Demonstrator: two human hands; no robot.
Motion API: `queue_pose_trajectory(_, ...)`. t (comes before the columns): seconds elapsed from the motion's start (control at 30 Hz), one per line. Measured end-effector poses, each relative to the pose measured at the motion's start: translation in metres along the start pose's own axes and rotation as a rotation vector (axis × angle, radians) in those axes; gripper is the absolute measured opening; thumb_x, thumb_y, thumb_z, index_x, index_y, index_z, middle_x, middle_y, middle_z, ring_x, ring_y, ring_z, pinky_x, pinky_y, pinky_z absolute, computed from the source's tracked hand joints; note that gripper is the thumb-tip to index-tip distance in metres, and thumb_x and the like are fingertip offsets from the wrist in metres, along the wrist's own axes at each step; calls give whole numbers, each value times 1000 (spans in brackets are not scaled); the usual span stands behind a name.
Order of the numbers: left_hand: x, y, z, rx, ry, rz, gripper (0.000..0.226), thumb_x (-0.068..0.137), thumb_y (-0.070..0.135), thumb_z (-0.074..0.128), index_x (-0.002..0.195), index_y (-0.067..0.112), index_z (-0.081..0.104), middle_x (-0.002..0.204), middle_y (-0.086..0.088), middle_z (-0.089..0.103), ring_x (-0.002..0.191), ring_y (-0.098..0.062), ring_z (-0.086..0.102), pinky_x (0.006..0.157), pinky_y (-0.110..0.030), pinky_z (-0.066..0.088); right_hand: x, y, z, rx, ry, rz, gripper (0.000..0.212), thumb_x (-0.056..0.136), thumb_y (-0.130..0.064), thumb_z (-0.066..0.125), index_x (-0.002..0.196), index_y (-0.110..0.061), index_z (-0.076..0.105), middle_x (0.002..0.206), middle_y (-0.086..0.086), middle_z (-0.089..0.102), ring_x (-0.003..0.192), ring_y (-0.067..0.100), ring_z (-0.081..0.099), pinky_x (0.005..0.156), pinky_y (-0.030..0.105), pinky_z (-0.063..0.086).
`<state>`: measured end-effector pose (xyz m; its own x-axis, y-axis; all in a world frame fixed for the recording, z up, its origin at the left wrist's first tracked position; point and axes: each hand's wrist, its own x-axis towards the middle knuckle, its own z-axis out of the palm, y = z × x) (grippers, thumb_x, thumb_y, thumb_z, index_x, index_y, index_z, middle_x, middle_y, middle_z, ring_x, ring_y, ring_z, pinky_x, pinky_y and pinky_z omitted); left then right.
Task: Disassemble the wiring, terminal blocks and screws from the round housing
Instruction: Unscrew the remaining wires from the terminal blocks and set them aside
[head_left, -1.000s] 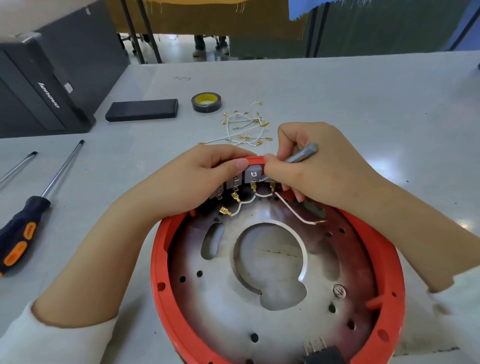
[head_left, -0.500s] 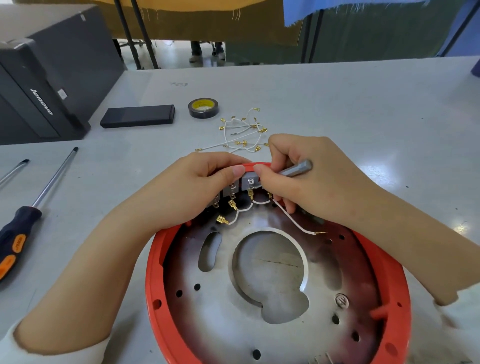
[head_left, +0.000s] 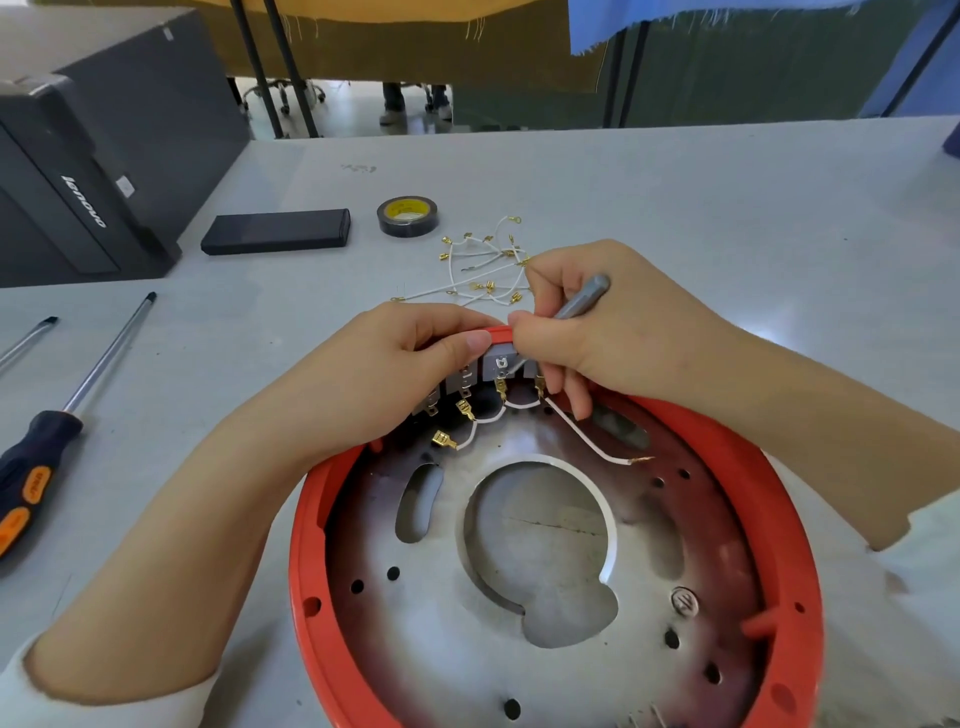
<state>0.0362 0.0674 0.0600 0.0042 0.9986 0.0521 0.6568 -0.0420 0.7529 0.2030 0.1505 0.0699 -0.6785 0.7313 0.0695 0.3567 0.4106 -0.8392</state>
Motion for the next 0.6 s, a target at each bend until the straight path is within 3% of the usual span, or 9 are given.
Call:
queue_pose_trajectory(0.1,1,-1,0,-17,7,14,35,96,38,51,85,70,59,98,28,68,97,-2,63,78,-10,46,6,-4,-2,18,-48,49,27,85,-5,56,64,-13,42,47,11,60,33,22,55,35,18,34)
queue_pose_trajectory(0.2,1,-1,0,-36,-1,13,35,96,37,52,85,69,60,98,32,67,97,1,62,79,-9,46,10,-8,-4,15,-70,77,25,83,-2,53,63,-12,40,45,10,59,31,22,53,32,14,26)
queue_pose_trajectory(0.23,1,-1,0,-38,-4,10,34,96,37,51,87,69,60,98,31,68,98,-3,64,85,-16,49,10,-9,-4,20,-67,77,25,83,-2,52,63,-12,40,45,10,58,31,21,53,31,14,26)
queue_pose_trajectory(0.3,2,-2,1,-44,-10,-4,30,96,39,51,91,66,61,100,23,70,102,-22,65,92,-43,52,6,-7,-1,27,-22,55,25,83,-5,55,64,-13,42,45,8,58,31,20,52,33,14,28)
queue_pose_trajectory(0.33,1,-2,1,-55,-13,-8,28,96,38,51,93,64,63,101,20,71,103,-25,65,92,-47,52,1,-4,1,11,17,28,25,83,-8,57,64,-14,43,45,7,59,30,19,51,34,15,30)
queue_pose_trajectory(0.47,1,-2,-1,-115,-42,-5,23,98,30,51,106,43,68,100,25,71,98,4,64,91,-22,49,-15,0,7,-141,135,-87,26,82,-24,67,65,-20,48,51,-5,61,33,15,56,35,18,36)
queue_pose_trajectory(0.6,2,-4,0,-126,-44,-1,22,98,32,51,106,42,68,99,26,70,96,9,63,89,-15,48,-15,0,4,-137,102,-49,24,83,-24,65,67,-19,48,54,2,64,38,16,60,41,20,41)
